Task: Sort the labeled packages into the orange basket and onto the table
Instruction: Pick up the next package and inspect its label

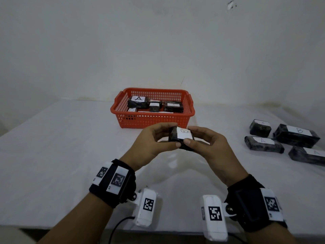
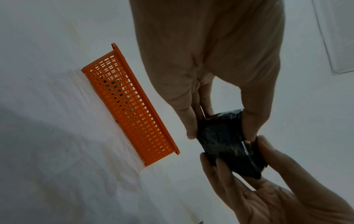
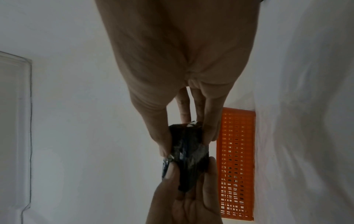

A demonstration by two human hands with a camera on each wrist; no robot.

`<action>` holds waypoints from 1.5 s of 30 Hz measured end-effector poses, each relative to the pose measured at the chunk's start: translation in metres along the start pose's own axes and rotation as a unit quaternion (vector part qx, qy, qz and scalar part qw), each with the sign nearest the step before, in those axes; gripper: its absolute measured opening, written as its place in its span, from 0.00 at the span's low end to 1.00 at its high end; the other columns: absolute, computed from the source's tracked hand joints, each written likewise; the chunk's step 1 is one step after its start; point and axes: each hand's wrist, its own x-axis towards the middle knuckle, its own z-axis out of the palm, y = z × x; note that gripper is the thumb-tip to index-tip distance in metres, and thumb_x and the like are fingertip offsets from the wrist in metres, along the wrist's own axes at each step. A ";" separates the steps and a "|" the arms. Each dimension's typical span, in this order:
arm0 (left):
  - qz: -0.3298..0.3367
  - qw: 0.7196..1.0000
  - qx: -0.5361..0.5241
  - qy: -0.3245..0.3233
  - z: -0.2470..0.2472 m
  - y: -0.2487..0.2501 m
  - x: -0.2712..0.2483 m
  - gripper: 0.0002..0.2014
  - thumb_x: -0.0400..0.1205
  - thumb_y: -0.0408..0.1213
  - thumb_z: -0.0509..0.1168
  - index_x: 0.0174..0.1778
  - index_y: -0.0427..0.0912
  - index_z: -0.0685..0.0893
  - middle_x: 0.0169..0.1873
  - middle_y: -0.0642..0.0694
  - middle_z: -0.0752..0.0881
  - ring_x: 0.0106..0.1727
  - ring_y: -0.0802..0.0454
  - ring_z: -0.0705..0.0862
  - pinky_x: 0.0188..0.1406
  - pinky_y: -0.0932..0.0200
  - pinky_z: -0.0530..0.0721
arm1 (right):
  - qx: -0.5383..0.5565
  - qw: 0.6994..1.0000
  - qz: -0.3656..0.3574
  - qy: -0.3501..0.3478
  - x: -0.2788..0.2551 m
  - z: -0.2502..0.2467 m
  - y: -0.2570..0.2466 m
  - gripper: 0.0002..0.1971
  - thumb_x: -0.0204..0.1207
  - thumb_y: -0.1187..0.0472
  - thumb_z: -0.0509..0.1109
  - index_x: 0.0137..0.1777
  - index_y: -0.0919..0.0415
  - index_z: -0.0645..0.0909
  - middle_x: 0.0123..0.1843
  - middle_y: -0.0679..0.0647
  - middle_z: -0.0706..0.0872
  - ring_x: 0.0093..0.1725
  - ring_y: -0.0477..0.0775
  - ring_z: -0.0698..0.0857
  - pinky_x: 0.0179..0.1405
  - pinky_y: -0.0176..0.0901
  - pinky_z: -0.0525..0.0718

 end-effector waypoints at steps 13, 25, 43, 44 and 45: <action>0.008 1.000 -0.023 -0.013 0.003 0.000 0.001 0.31 0.78 0.24 0.77 0.77 0.45 0.79 0.68 0.50 0.88 0.71 0.55 0.86 0.64 0.54 0.89 | 0.012 1.000 0.021 0.010 0.001 0.002 0.004 0.17 0.77 0.64 0.80 0.66 0.60 0.88 0.57 0.57 0.95 0.55 0.57 0.96 0.52 0.50 0.95; 0.052 0.998 0.030 -0.031 0.006 0.002 -0.001 0.25 0.73 0.26 0.81 0.65 0.44 0.88 0.61 0.47 0.92 0.66 0.51 0.89 0.71 0.47 0.87 | 0.069 0.995 0.071 -0.015 0.001 0.005 0.000 0.19 0.83 0.54 0.73 0.65 0.68 0.88 0.58 0.64 0.94 0.61 0.65 0.93 0.64 0.57 0.92; -0.009 0.999 0.024 -0.032 0.009 0.008 -0.003 0.14 0.86 0.40 0.70 0.67 0.44 0.90 0.59 0.48 0.93 0.60 0.52 0.92 0.64 0.52 0.89 | 0.032 0.999 0.026 0.010 -0.002 -0.001 0.000 0.13 0.80 0.65 0.78 0.64 0.64 0.90 0.56 0.60 0.96 0.59 0.60 0.94 0.66 0.54 0.91; -0.007 0.999 0.022 -0.028 0.009 0.008 -0.002 0.14 0.85 0.39 0.71 0.66 0.43 0.90 0.58 0.47 0.94 0.59 0.51 0.92 0.62 0.53 0.90 | 0.028 0.999 0.027 0.007 -0.002 -0.001 0.000 0.13 0.80 0.66 0.78 0.64 0.63 0.89 0.56 0.60 0.96 0.59 0.59 0.94 0.66 0.53 0.91; -0.006 1.000 0.021 -0.023 0.009 0.007 -0.002 0.14 0.85 0.37 0.72 0.66 0.41 0.90 0.57 0.46 0.94 0.58 0.51 0.93 0.61 0.55 0.90 | 0.026 0.999 0.030 0.003 -0.002 -0.002 0.000 0.14 0.79 0.66 0.78 0.64 0.63 0.89 0.56 0.60 0.96 0.59 0.59 0.94 0.66 0.52 0.91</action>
